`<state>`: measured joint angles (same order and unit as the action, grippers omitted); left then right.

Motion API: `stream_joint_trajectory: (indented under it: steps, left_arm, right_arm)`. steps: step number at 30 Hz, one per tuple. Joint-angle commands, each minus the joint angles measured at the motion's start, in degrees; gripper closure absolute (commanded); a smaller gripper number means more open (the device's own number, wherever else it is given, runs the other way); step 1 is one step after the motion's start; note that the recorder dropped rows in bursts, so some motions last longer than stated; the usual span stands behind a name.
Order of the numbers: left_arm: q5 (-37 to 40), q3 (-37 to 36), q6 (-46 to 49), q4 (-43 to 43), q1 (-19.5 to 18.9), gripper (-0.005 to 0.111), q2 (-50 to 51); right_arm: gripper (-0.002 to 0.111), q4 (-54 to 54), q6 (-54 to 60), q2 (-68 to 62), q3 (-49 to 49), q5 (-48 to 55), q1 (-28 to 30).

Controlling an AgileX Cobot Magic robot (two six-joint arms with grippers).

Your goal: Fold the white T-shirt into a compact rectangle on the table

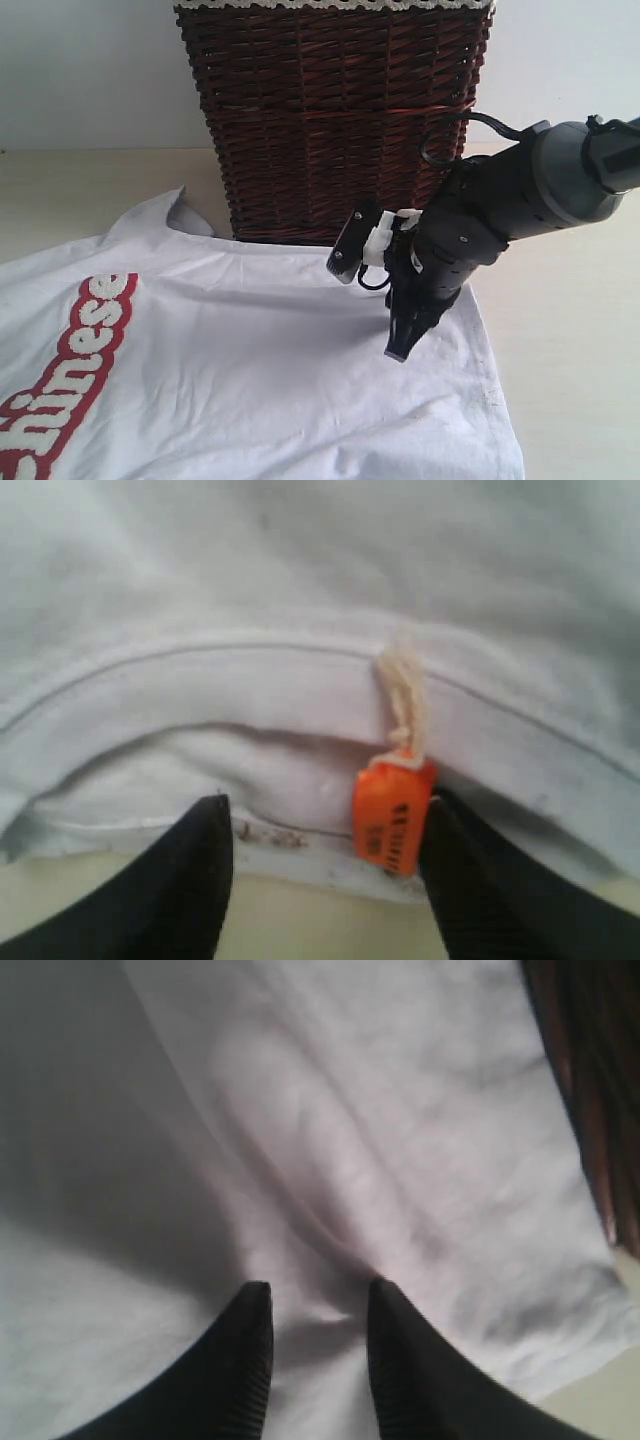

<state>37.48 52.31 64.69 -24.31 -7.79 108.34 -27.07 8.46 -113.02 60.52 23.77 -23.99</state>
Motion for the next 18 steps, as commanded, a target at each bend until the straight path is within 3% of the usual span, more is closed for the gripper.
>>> stream_joint_trajectory:
  steps: [1, 9, 12, 18]
  left_arm:
    - [-5.31, -0.44, -0.20, 0.75, -0.23, 0.051, 1.69]
    - [-5.46, -0.44, 1.91, 1.16, -0.23, 0.051, 1.69]
    - [-5.46, -0.44, 3.46, 1.16, -0.23, 0.051, 1.69]
    - [-5.58, -0.44, 3.61, 1.16, -0.23, 0.051, 1.69]
  right_arm:
    - [0.075, -3.69, 4.94, 3.39, -0.16, -0.25, 0.35]
    - [0.076, -12.12, 4.24, 13.57, -0.16, -6.31, 0.23]
    - [0.082, -11.69, -4.08, 17.94, -0.16, -5.49, 0.23]
    - [0.086, -13.98, 2.66, 21.50, -0.16, 3.62, 0.01]
